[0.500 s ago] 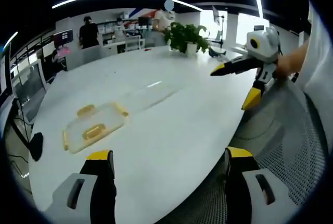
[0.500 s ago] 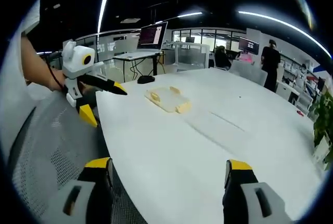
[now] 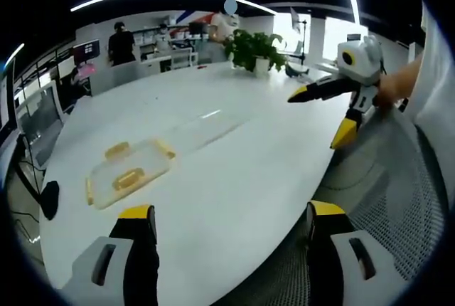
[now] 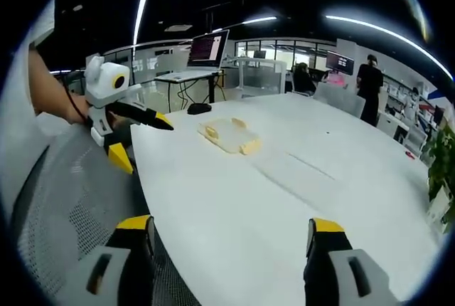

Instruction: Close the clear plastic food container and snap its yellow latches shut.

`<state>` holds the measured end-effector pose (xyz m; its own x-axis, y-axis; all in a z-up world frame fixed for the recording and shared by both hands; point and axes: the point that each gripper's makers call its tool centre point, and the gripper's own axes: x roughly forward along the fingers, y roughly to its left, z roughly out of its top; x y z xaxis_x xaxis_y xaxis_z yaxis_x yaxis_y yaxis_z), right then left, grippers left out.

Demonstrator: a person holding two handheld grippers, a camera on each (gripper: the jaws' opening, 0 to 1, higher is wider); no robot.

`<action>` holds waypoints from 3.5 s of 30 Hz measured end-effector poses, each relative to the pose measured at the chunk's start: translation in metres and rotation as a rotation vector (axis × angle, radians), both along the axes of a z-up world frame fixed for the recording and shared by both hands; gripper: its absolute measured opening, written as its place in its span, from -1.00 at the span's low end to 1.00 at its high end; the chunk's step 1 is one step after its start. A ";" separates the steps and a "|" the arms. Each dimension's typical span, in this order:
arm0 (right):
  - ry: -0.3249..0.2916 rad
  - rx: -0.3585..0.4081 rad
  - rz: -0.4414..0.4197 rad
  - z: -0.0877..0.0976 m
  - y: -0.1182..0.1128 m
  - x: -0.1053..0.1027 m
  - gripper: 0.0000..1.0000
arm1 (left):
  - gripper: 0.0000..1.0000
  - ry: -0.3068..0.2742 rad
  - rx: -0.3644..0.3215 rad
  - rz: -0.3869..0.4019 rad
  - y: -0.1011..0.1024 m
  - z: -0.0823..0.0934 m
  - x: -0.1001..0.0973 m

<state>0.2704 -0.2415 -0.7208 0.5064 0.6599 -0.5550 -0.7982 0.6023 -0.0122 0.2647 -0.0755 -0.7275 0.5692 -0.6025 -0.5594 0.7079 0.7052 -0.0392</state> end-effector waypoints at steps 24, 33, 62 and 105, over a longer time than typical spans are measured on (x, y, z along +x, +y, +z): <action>-0.004 -0.011 0.019 -0.001 0.003 -0.002 0.76 | 0.69 0.000 0.001 0.011 0.002 0.000 0.001; -0.004 -0.012 0.043 0.001 0.009 -0.005 0.77 | 0.70 0.010 -0.018 0.024 0.003 0.003 0.003; 0.011 -0.020 0.080 0.002 0.019 0.014 0.73 | 0.66 0.005 0.004 -0.014 0.018 0.011 0.027; 0.038 -0.033 0.179 0.002 0.069 0.052 0.63 | 0.60 -0.010 0.024 0.011 0.058 0.010 0.064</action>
